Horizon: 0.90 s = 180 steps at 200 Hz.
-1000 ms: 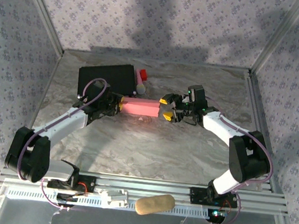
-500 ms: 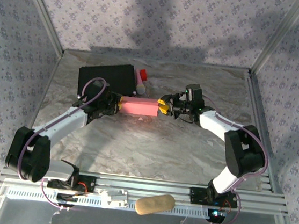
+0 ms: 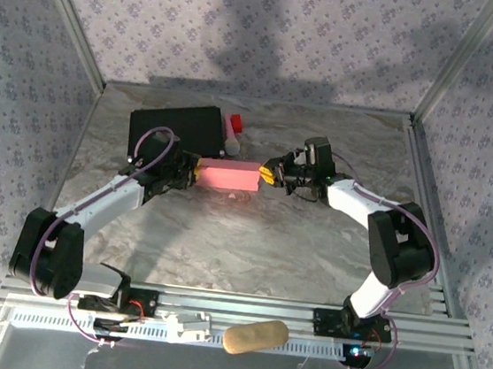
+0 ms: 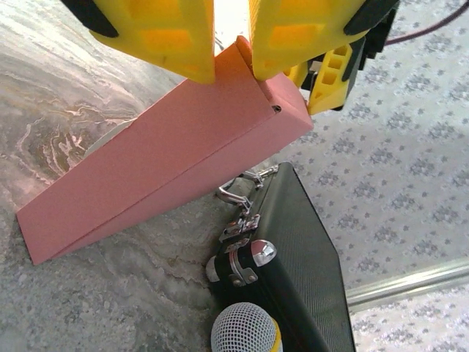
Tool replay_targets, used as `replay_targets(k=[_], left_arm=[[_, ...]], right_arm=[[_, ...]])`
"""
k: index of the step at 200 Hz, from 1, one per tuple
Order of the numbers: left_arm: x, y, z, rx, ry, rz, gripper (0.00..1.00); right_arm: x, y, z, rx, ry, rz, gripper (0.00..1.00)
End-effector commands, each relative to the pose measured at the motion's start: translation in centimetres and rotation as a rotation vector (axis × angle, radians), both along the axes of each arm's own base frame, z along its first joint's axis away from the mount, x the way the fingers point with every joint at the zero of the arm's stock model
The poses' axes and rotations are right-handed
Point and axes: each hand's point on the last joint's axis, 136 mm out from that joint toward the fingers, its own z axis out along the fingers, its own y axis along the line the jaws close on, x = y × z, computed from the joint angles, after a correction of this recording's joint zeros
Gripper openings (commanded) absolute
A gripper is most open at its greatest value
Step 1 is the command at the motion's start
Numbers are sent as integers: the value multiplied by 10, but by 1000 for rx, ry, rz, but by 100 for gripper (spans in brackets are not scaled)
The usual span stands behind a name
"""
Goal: Fold the paper box
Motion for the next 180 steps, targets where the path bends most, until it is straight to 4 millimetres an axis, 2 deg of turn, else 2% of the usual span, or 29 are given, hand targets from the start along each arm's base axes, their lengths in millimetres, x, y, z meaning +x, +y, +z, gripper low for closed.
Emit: replay_targets(k=[1, 15, 26, 75, 93, 112, 132, 144, 160, 180], left_arm=[[-5, 1, -11, 21, 48, -13, 21], [-6, 1, -15, 18, 54, -14, 10], [-9, 1, -19, 14, 62, -15, 6], [-18, -2, -29, -3, 77, -48, 5], [-22, -15, -22, -7, 54, -103, 9], [-32, -41, -20, -4, 37, -181, 14], [-47, -74, -27, -6, 34, -273, 16], [-60, -87, -35, 4, 46, -314, 17], [-72, -91, -45, 11, 52, -328, 23], [-84, -82, -48, 57, 51, -341, 42]], right_arm=[[-34, -23, -79, -188, 241, -2, 15], [-33, -25, -82, -182, 246, -8, 14], [-31, -28, -81, -189, 242, -18, 14], [-28, -40, -72, -222, 221, -25, 13], [-28, -48, -65, -238, 197, -38, 13], [-30, -59, -55, -270, 160, -39, 14], [-36, -78, -47, -329, 132, -44, 17], [-41, -91, -45, -367, 117, -47, 18], [-53, -107, -44, -412, 109, -40, 22], [-70, -122, -47, -458, 105, -39, 26]])
